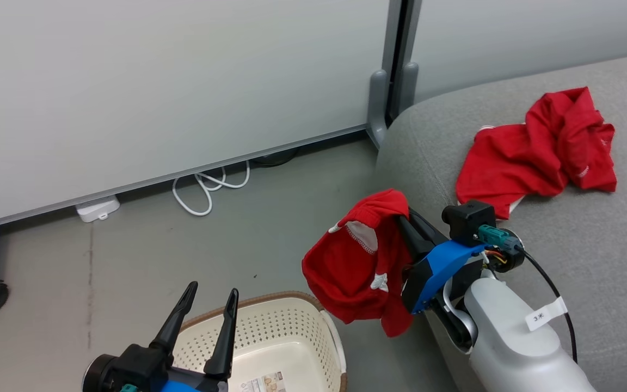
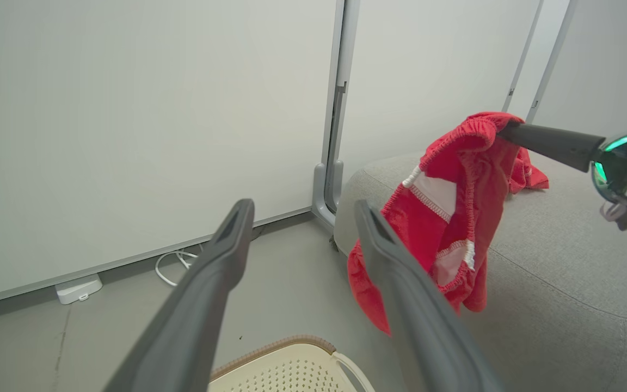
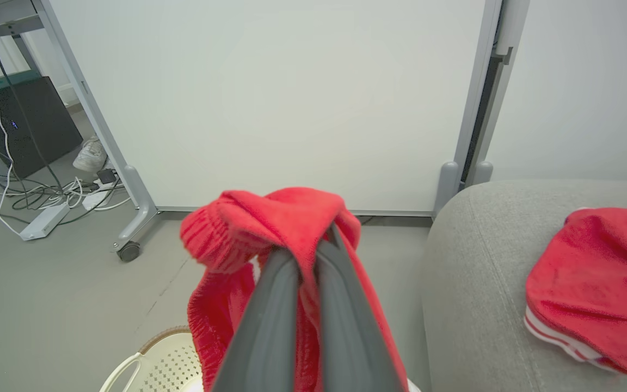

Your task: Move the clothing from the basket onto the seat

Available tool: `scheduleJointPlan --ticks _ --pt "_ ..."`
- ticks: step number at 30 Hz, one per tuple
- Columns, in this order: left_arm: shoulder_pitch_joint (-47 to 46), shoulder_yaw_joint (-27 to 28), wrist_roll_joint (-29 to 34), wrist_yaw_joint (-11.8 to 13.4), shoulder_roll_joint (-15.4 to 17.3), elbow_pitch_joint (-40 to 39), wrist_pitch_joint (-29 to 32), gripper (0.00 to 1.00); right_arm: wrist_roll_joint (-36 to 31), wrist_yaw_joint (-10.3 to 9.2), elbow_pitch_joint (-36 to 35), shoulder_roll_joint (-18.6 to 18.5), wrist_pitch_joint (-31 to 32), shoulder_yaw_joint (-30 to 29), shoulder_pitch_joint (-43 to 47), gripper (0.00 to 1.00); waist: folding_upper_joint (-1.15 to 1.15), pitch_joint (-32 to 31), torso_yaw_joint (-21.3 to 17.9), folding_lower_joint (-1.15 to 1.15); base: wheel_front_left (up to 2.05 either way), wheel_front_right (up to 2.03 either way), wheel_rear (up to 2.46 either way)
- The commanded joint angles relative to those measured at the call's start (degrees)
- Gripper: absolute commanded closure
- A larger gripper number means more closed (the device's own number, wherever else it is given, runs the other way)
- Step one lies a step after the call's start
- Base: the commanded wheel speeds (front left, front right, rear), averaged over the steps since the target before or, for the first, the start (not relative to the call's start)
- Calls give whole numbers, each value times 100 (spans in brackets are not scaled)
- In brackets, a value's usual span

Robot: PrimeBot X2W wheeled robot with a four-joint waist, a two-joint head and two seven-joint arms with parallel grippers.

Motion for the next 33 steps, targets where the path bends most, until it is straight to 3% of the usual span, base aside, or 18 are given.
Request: scheduleJointPlan --ticks 1,18,25,33 --pt "6 65 72 -51 -37 -38 -16 0 -25 3 -83 -14 16 -17 63 100 0 85 -203 0 0 0 0" --pt "-231 519 515 -315 -306 -89 -16 0 -207 3 -1152 13 307 -250 512 100 0 440 -1644 0 0 0 0" --pt "-272 578 559 -347 -283 -83 -15 0 -273 3 -1518 15 441 -343 691 100 0 532 -1952 0 0 0 0" --pt "-332 524 547 -352 -253 -115 -15 0 -347 3 -1819 20 571 -448 798 100 0 603 -2030 0 0 0 0"
